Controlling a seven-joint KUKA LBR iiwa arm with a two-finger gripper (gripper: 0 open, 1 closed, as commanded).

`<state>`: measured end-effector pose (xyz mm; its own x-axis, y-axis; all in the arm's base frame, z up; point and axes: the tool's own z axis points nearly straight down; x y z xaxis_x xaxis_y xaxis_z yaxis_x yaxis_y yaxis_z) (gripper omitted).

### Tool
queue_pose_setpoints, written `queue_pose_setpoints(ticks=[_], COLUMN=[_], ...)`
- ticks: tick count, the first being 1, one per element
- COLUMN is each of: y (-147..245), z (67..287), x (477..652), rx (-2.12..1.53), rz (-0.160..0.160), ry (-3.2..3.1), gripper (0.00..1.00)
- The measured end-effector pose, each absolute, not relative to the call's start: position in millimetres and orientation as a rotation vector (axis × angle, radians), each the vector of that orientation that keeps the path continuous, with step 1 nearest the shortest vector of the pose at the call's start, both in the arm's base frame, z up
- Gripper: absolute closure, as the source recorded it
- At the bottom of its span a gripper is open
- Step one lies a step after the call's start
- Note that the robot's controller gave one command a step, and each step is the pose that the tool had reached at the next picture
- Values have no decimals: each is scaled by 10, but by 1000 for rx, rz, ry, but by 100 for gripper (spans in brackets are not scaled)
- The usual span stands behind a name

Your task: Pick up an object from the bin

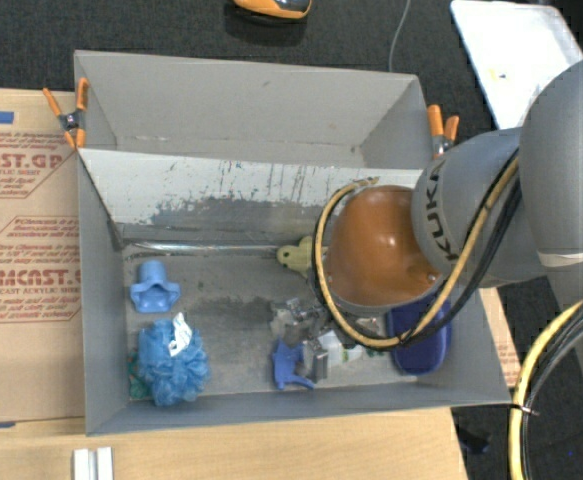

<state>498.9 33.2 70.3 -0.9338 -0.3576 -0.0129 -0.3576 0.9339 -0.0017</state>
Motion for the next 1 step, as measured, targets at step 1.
queue_pose_setpoints(ticks=[1], y=[252], z=[711], x=[4883], rx=[-559], rz=[3], ry=[3067], gripper=[100])
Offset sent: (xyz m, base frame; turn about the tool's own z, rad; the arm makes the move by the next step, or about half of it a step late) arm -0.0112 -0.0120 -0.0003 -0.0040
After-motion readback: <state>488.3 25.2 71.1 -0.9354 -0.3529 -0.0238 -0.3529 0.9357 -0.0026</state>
